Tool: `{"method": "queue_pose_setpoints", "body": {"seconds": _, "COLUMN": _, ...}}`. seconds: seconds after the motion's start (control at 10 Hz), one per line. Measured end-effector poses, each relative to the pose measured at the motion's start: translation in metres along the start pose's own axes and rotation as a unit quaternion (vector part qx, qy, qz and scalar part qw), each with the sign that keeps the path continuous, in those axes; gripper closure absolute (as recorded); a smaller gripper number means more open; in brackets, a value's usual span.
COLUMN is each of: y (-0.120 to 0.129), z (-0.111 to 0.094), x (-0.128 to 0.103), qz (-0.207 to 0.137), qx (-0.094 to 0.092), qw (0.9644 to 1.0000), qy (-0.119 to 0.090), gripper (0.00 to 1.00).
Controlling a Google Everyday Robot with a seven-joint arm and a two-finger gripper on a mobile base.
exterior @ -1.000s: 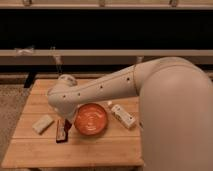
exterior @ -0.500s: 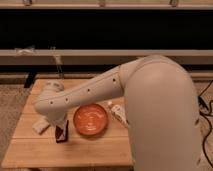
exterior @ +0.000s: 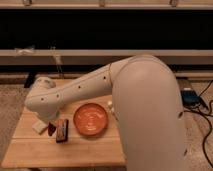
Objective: Place the pepper on the white sponge
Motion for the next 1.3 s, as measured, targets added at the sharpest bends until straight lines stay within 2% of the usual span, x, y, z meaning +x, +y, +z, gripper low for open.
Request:
{"method": "queue_pose_setpoints", "body": {"seconds": 0.3, "y": -0.024, "z": 0.007, "x": -0.001, "qz": -0.007, "qx": 0.0, "qw": 0.9999, "qy": -0.007, "gripper": 1.0}}
{"method": "queue_pose_setpoints", "body": {"seconds": 0.6, "y": -0.03, "z": 0.014, "x": 0.001, "qz": -0.008, "qx": -0.001, "qw": 0.9999, "qy": -0.01, "gripper": 1.0}}
{"method": "queue_pose_setpoints", "body": {"seconds": 0.8, "y": -0.044, "z": 0.022, "x": 0.0, "qz": -0.012, "qx": -0.001, "qw": 0.9998, "qy": -0.014, "gripper": 1.0}}
{"method": "queue_pose_setpoints", "body": {"seconds": 1.3, "y": -0.052, "z": 0.031, "x": 0.001, "qz": -0.016, "qx": -0.006, "qw": 0.9997, "qy": -0.018, "gripper": 1.0}}
